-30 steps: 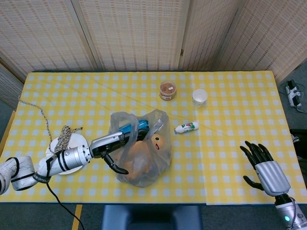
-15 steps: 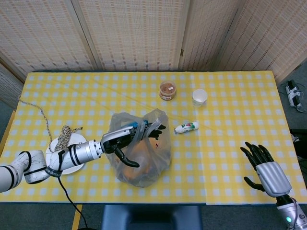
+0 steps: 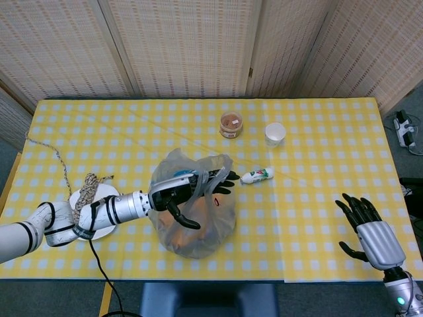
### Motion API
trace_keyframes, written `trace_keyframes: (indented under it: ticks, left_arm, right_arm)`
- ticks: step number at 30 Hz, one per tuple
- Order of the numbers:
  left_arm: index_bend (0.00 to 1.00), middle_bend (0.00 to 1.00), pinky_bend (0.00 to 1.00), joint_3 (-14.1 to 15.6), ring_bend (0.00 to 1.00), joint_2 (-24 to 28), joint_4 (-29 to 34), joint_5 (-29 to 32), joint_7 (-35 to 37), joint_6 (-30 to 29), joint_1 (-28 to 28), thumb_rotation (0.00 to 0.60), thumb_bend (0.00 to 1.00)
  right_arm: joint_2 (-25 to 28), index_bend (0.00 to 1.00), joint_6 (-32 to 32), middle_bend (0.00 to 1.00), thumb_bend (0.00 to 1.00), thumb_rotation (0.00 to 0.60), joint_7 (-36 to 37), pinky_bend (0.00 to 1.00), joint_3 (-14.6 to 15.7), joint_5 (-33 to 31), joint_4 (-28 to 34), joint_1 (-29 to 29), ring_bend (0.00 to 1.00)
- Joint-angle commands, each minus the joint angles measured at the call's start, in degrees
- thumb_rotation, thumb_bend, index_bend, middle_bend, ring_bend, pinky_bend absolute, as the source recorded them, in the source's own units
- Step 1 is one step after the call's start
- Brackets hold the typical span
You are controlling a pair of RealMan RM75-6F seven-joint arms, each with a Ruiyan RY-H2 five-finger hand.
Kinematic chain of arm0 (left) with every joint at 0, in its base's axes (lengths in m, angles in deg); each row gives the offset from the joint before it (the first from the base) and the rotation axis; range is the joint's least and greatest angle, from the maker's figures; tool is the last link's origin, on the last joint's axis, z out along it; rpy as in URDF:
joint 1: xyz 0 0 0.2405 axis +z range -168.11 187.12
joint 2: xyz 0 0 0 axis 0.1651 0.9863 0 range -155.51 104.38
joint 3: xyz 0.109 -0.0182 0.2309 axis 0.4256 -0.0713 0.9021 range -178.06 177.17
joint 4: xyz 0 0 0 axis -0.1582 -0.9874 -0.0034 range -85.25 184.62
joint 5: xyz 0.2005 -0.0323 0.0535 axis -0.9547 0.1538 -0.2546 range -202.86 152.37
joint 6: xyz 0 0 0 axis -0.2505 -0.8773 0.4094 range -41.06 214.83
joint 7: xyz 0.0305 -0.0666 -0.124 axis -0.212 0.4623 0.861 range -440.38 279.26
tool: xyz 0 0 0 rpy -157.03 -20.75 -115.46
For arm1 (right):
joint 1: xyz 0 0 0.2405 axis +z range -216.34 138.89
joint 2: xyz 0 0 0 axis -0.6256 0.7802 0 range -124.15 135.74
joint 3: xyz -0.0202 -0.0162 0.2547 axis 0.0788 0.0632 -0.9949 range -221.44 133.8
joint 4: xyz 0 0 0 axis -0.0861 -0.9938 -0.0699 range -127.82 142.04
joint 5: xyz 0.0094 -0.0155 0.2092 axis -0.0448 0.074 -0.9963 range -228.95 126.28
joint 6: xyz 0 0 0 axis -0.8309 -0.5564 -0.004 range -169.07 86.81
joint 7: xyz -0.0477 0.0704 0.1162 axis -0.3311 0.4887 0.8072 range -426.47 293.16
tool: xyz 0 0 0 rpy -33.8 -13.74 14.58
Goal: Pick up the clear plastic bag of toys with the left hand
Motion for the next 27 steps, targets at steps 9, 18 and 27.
trace_keyframes:
  ticks: [9,18,27]
  left_arm:
    - [0.00,0.00,0.14,0.0,0.00,-1.1,0.9,0.0,0.3,1.0,-2.9,0.600,0.19]
    - [0.00,0.03,0.18,0.3,0.03,-0.8,3.9,-1.3,0.4,0.6,-4.9,0.600,0.19]
    - [0.03,0.05,0.19,1.9,0.04,-0.6,5.4,-2.8,1.3,0.3,-6.3,0.600,0.19]
  right_arm:
    - [0.4,0.00,-0.3,0.00,0.28,0.600,0.9,0.00,0.1,0.3,-0.1,0.0,0.00]
    - [0.6,0.00,-1.0,0.00,0.28,0.600,1.4,0.00,0.1,0.6,-0.2,-0.3,0.00]
    - [0.8,0.00,-1.5,0.00,0.28,0.600,1.9,0.00,0.2,1.0,-0.3,-0.5,0.00]
